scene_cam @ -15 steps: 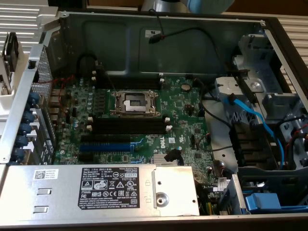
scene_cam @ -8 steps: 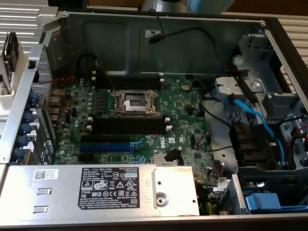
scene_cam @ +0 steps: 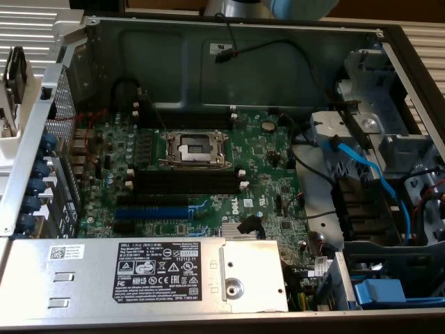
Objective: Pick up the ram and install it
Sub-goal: 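Pick up the ram and move it above insertion slot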
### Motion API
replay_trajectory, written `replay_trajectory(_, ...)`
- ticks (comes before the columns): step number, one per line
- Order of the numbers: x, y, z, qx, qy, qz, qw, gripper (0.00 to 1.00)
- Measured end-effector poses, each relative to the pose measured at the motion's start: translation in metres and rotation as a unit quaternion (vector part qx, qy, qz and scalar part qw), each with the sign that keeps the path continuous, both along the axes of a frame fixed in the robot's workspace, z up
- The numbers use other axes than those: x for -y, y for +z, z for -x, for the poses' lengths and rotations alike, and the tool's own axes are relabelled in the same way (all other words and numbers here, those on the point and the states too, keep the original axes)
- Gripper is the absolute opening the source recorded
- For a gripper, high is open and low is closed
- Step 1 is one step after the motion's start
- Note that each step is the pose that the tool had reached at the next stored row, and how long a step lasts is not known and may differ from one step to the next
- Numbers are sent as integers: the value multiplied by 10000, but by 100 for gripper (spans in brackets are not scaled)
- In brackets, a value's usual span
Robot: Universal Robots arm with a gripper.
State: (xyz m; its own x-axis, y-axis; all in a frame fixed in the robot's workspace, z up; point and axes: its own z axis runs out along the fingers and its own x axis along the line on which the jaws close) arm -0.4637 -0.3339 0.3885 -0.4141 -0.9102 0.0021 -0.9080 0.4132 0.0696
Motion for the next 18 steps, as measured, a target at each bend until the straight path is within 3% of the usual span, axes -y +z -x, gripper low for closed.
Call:
replay_trajectory(4,0,-1,0,0,364,0,9993,10)
replay_trajectory(9,0,-2,0,0,816,0,9967,10)
replay_trajectory(14,0,-3,0,0,1274,0,9919,10)
replay_trajectory(18,0,-3,0,0,1630,0,9866,10)
